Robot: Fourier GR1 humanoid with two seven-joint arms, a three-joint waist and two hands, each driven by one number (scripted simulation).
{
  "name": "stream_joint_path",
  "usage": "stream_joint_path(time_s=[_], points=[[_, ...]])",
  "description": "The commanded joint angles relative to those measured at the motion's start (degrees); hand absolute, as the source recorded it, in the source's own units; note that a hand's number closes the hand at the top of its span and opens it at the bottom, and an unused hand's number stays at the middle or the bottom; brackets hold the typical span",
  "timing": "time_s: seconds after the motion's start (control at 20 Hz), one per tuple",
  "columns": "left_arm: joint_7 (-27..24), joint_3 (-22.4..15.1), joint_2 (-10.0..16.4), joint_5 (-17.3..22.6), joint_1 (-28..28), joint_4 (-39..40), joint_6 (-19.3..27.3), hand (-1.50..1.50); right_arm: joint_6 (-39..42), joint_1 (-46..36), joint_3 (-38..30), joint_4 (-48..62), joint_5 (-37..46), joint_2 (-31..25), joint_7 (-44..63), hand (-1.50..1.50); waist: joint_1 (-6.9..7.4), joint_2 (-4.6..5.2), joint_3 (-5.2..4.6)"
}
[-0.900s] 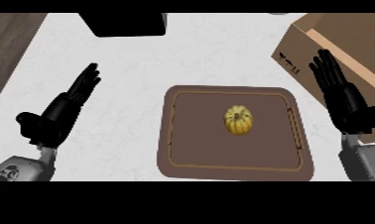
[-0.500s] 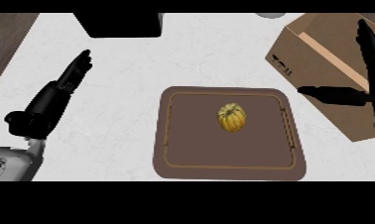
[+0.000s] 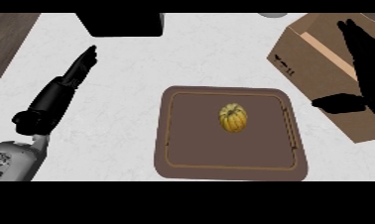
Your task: Pick the squash from the tray and place it in the cardboard box
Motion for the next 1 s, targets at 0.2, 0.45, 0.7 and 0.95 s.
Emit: stream_joint_path(time_s=[0.2,0.45,0.7,0.95], points=[[-1.3,-1.2,-1.6,-1.2,-2.2,0.6,-0.6,0.0,24.2,-9.7,13.9,-7.9,5.9,2.2,28.3,-1.5,2.88,1.08,0.27],[-0.7,-2.0,-1.4,-0.7,-2.8,-0.3,-2.5,0.0,37.6,-15.8,18.7,-4.4,-0.7,12.0,41.5,-1.5,5.36,1.35,0.37],[-1.0,-1.4,-2.3,-1.1,-4.4,1.8,-2.2,0.0,42.1,-20.3,22.5,3.2,-3.1,19.0,47.7,-1.5,4.82,1.53,0.44],[-1.4,-2.5,-3.6,-2.4,-4.6,2.3,-1.5,0.0,43.2,-23.7,23.7,13.2,-5.5,26.5,51.7,-1.5,4.9,1.51,0.5]])
